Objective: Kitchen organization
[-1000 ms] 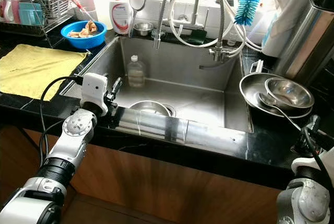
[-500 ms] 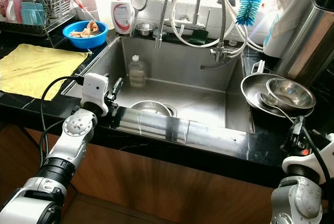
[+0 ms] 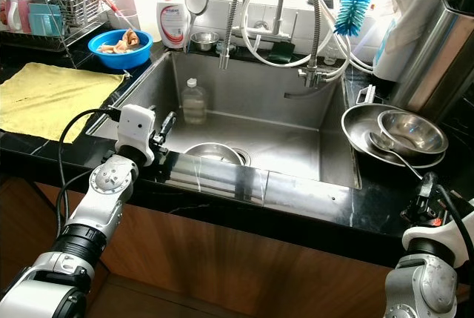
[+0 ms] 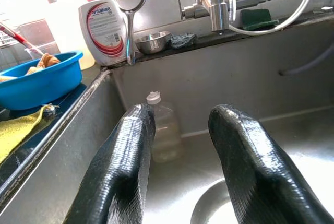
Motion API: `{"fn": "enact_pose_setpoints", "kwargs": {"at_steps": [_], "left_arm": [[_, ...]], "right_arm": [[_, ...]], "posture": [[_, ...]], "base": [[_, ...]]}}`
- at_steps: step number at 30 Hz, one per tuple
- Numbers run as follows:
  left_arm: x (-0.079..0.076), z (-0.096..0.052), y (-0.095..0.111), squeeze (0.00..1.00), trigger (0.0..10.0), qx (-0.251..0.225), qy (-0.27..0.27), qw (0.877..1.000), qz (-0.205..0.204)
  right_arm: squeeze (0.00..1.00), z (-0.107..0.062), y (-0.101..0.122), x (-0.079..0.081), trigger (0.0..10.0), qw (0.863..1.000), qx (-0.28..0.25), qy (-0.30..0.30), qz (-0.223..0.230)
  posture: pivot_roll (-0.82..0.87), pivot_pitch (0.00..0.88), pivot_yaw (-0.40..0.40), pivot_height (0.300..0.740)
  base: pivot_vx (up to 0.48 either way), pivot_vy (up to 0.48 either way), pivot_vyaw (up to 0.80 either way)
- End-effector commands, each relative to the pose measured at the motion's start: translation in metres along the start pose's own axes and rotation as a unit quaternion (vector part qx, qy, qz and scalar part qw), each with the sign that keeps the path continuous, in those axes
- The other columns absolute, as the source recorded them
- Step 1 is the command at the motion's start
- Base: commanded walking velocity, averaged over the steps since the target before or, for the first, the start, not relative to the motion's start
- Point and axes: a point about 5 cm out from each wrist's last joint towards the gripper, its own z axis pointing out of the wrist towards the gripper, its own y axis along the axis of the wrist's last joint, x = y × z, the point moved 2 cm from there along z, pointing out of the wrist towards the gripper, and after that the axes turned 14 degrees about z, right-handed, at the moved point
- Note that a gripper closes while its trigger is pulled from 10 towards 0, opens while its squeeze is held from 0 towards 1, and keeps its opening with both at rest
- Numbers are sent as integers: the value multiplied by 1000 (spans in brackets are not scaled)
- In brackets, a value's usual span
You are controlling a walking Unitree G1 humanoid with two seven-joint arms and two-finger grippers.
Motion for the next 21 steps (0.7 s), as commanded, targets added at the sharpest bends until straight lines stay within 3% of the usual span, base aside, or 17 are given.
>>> {"fn": "enact_pose_setpoints", "kwargs": {"at_steps": [1,5,9,10,11,12,13,16,18,19,20,21], "left_arm": [[1,0,2,0,10000,-5,-5,1000,10],[1,0,2,0,10000,-6,-4,1000,13],[-1,-1,2,0,10000,-4,-6,1000,15],[0,-1,1,0,10000,-3,-6,1000,16],[0,-1,1,0,10000,-3,-6,1000,16],[0,-2,1,0,10000,-3,-6,1000,16],[0,-2,1,0,10000,-3,-6,1000,17],[0,-2,0,0,10000,-2,-7,1000,18],[-1,-2,0,0,10000,-2,-10,1000,18],[-3,-3,-1,0,10000,-2,-14,1000,22],[-3,-3,-1,0,10000,-2,-16,1000,23],[-3,-4,-2,0,10000,-1,-16,1000,23]], "right_arm": [[0,2,-3,1,10000,1000,7,1,8],[0,2,-6,11,10000,999,16,31,17],[0,3,-8,11,10000,999,18,27,14],[0,3,-8,10,8745,999,18,26,14],[0,3,-8,10,8745,999,18,26,14],[0,3,-8,10,5490,999,17,26,14],[0,3,-8,10,3608,999,17,26,14],[0,3,-8,8,3765,1000,16,21,15],[0,3,-9,5,4510,1000,17,10,6],[0,4,-9,2,8784,1000,17,3,7],[0,4,-10,2,10000,1000,17,2,8],[0,4,-10,2,10000,1000,17,2,6]], "posture": [[46,0,-23,740],[46,0,-23,740],[46,0,-24,740],[48,0,-24,740],[48,0,-24,740],[48,0,-24,740],[49,0,-24,740],[48,0,-24,740],[49,0,-24,740],[49,0,-24,740],[48,0,-23,740],[48,0,-23,740]], "base": [[0,0,0],[0,0,0],[0,0,0],[0,0,0],[0,0,0],[0,0,0],[0,0,0],[0,0,0],[0,0,0],[0,0,0],[0,0,0],[0,0,0]]}}
